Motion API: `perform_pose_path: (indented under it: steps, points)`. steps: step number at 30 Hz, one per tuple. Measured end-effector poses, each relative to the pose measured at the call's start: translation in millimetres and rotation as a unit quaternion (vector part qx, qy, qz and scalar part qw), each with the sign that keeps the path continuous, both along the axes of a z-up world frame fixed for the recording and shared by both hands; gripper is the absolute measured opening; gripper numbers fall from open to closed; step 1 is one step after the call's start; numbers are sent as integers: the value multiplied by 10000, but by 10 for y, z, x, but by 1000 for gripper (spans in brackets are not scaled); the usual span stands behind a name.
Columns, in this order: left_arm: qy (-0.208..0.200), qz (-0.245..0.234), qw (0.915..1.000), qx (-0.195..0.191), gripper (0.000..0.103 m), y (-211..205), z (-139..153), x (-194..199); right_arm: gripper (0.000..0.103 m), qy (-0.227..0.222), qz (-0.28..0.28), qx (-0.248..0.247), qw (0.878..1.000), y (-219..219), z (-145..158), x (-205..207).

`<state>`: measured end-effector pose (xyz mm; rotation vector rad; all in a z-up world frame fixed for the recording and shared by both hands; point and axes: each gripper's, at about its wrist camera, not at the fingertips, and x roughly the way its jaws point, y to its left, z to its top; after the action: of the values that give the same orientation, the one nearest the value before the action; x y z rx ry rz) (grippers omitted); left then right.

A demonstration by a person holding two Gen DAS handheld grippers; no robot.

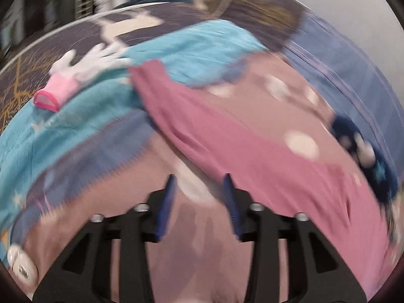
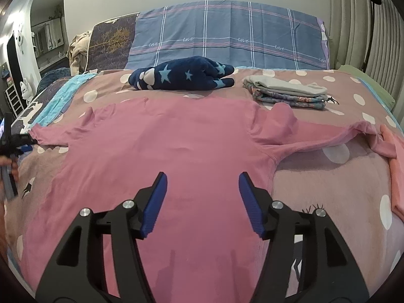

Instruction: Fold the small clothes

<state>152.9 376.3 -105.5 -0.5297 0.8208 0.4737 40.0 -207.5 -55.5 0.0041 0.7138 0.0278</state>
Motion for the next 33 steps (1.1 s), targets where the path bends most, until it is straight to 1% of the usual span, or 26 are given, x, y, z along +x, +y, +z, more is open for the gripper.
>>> perform_pose_path:
  steps: [1,3,5,8,9,10,11,13,14,16,19,21,23,25,26,27,28,29,30,31,32,33]
  points:
    - [-16,143,9999,-95,54,114,-16,50,61,26,-5,-8,10000,6,-8,14]
    - [25,419,9988,-246,55,311,-54,177,61,78,-16,-20,10000,24,-29,48]
    - [200,557,9977,-324,55,431,-113,321,61,125,-29,-63,9999,43,-53,75]
    - [317,730,9966,-202,55,543,-162,476,62,170,-49,-131,9998,58,-82,106]
    - [343,784,9963,-104,52,559,-158,537,62,191,-61,-137,9997,62,-93,119]
    - [361,766,9964,-60,25,556,-159,591,62,206,-68,-141,9997,57,-100,130]
    - [402,683,9968,-41,3,563,-157,636,62,216,-77,-145,9996,56,-106,138]
    - [334,589,9977,36,3,545,-90,672,62,215,-94,-159,9996,55,-115,150]
    - [222,539,9982,133,3,506,-20,673,62,212,-106,-160,9996,50,-116,157]
    - [-161,168,9989,404,3,289,237,674,62,204,-125,-149,9996,35,-119,164]
    - [-610,-567,9946,613,3,-203,605,659,62,213,-163,-185,9995,23,-128,175]
    - [-960,-1304,9836,794,3,-739,874,642,62,215,-178,-148,9995,12,-135,181]
    - [-1207,-2005,9682,890,3,-1303,1064,569,62,230,-200,-91,9995,3,-141,177]
    - [-1438,-2972,9391,950,4,-2031,1184,457,62,237,-198,-71,9995,-10,-146,151]
    - [-1501,-3275,9278,974,12,-2264,1195,399,62,233,-203,-89,9995,-18,-147,134]
    - [-1538,-3744,9089,999,25,-2624,1176,294,63,232,-215,-100,9994,-23,-146,125]
    - [-1538,-4011,8974,1008,61,-2827,1149,223,63,237,-244,-108,9994,-45,-146,111]
    - [-1533,-4266,8853,1042,80,-3042,1103,106,63,251,-278,-86,9993,-74,-143,104]
    - [-1558,-4463,8737,1148,80,-3233,1048,-31,63,272,-306,-41,9992,-105,-143,98]
    - [-1536,-4617,8648,1236,80,-3344,1007,-129,63,308,-323,56,9990,-149,-143,96]
    - [-1495,-4743,8577,1304,80,-3407,966,-218,63,346,-322,137,9988,-180,-144,103]
    - [-1449,-4779,8549,1406,80,-3421,914,-314,63,391,-299,209,9986,-210,-145,115]
